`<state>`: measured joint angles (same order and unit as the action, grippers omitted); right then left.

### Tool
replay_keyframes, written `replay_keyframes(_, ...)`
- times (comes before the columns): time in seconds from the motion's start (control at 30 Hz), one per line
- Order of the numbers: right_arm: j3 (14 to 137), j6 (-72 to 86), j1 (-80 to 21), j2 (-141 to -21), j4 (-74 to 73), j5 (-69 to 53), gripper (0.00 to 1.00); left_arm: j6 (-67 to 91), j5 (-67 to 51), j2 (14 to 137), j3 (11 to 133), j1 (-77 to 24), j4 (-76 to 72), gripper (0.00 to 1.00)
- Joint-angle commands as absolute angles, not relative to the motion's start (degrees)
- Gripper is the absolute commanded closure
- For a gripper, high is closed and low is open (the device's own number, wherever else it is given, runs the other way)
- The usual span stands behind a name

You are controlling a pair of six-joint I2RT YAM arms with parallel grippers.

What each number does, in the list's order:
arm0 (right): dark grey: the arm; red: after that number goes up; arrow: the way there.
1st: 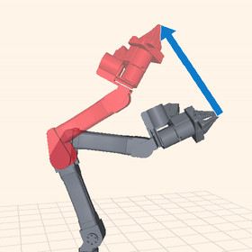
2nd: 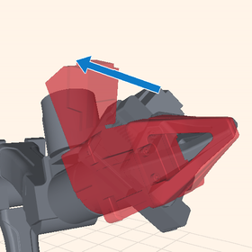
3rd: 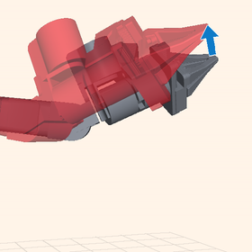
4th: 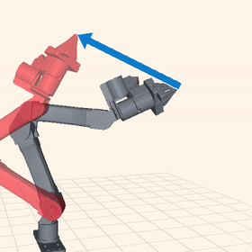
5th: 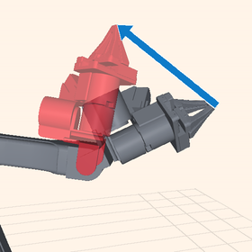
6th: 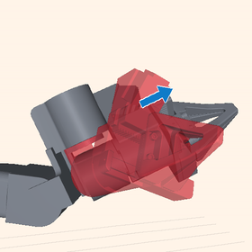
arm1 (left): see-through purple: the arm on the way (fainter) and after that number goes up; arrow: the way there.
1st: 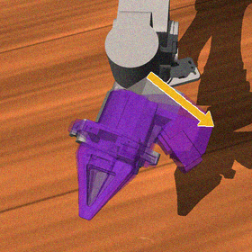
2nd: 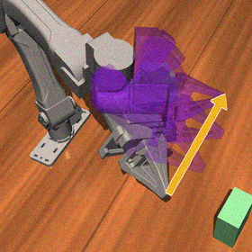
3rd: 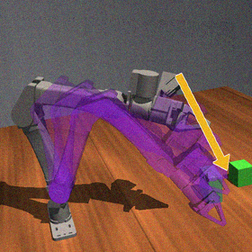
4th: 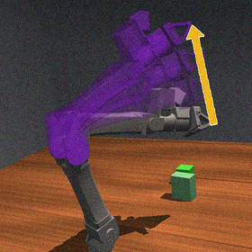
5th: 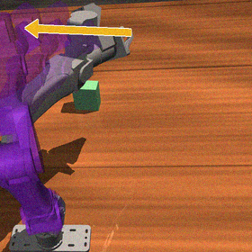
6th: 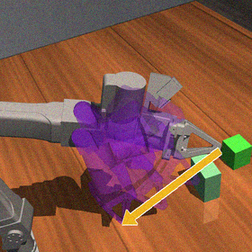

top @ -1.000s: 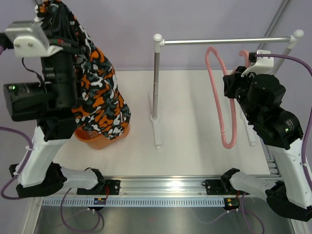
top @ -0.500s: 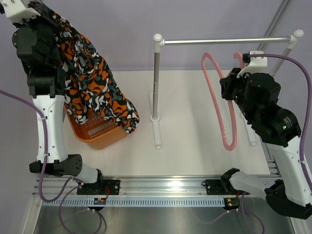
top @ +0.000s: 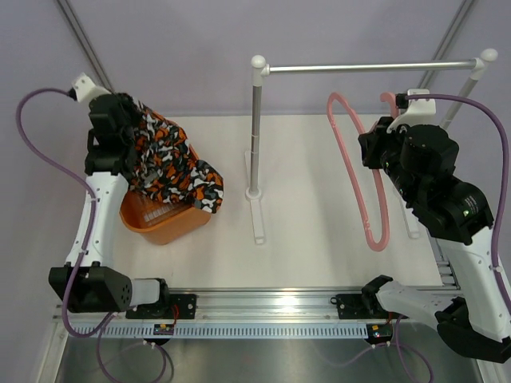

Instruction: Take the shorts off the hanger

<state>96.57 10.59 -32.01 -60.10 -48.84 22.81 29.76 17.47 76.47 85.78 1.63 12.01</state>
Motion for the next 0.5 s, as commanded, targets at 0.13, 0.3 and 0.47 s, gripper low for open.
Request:
replay_keyframes(0.13,94.93,11.78,-32.52,-59.24,-47.11,20.83,1.00,44.28,34.26,70.22,64.97,-7.02,13.35,0.89)
replay_keyframes(0.3,94.75,11.51,-32.52,-60.03,-47.64,19.96,1.00,49.57,32.35,75.84,60.03,-8.79,15.29,0.67)
replay_keyframes(0.47,94.92,8.01,-32.52,-60.82,-47.03,15.12,1.00,48.44,28.66,77.35,60.20,-8.88,15.39,0.01)
